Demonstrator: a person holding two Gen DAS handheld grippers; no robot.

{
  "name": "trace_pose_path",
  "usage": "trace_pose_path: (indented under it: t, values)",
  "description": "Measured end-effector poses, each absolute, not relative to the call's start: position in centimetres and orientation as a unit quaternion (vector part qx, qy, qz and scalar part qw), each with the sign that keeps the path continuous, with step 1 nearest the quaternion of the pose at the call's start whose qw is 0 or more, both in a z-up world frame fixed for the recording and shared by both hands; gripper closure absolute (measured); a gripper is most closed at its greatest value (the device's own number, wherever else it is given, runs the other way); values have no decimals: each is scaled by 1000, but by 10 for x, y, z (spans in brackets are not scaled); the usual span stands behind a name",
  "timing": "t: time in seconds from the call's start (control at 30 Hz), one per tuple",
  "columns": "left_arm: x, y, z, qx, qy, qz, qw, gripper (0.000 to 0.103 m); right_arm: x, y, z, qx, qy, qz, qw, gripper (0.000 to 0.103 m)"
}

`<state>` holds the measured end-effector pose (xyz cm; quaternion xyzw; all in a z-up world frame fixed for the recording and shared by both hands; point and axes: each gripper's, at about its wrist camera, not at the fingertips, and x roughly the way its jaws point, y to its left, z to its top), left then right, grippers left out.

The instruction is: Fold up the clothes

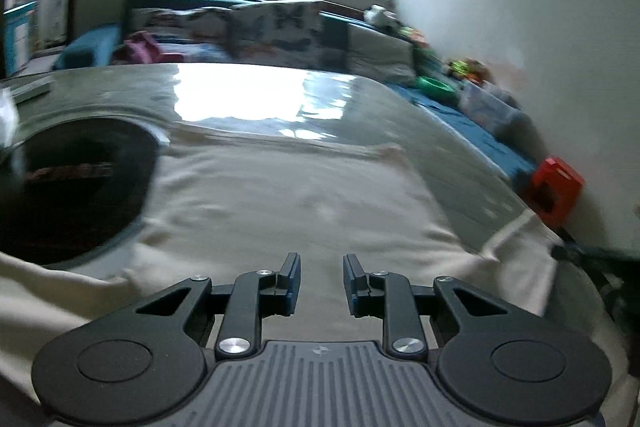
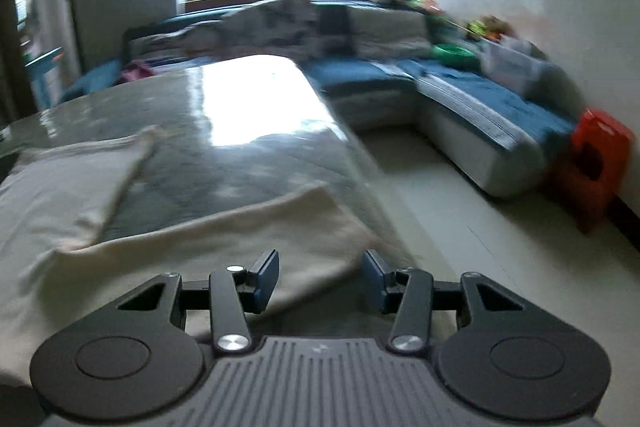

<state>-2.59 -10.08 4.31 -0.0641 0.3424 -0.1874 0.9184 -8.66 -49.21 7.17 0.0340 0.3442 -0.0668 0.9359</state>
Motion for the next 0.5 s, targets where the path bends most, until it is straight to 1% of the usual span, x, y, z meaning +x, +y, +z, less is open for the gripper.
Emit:
trace_pose_path:
  t: [0.13,0.33,0.37,0.43,0.47,0.5]
  values:
    - [-34,-125,39,-44,349,-220,910,76,-84,-499,64,60,344,-75,934,56]
    - [-45,-146,34,-26,355,-242,902,74,-77,-500,60,50,325,-84,941,58]
    - [-46,-148,34,-23,356,-243,902,71,-76,-500,59,48,322,-86,942,62]
    - [-48,-153,32,-17,358,-246,901,70,-76,-500,59,49,318,-80,943,76]
    - [-49,-155,32,-14,358,-249,900,70,-76,-501,60,53,317,-77,944,90]
    - [-50,-157,32,-10,357,-253,899,70,-76,-502,61,59,315,-73,944,92]
